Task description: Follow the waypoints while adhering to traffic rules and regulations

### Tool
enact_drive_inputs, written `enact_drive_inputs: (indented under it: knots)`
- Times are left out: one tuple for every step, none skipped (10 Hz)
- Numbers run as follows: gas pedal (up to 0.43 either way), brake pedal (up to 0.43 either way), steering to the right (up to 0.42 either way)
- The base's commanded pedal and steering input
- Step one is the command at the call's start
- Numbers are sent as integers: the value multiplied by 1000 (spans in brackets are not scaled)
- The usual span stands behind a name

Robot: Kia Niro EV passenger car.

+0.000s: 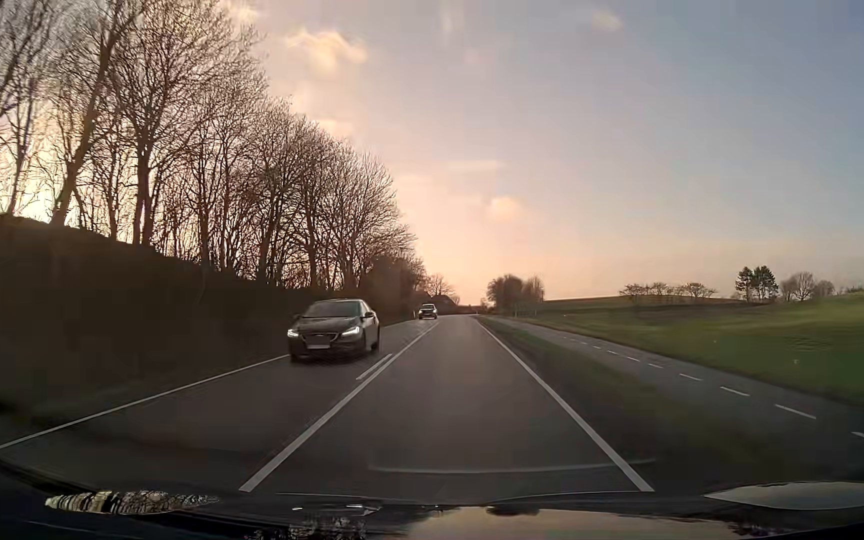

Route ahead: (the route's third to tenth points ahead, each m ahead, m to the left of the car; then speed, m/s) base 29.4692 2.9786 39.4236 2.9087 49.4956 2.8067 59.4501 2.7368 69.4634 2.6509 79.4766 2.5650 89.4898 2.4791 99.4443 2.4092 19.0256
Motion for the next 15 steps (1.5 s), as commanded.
enact_drive_inputs:
  knots:
    - [220, 0, 2]
    - [209, 0, 2]
    - [209, 0, 2]
    - [209, 0, 2]
    - [209, 0, 2]
    - [220, 0, 2]
    - [240, 0, 2]
    - [240, 0, 2]
    - [240, 0, 2]
    - [240, 0, 2]
    - [240, 0, 2]
    - [248, 0, 2]
    - [248, 0, 2]
    - [248, 0, 1]
    - [248, 0, 0]
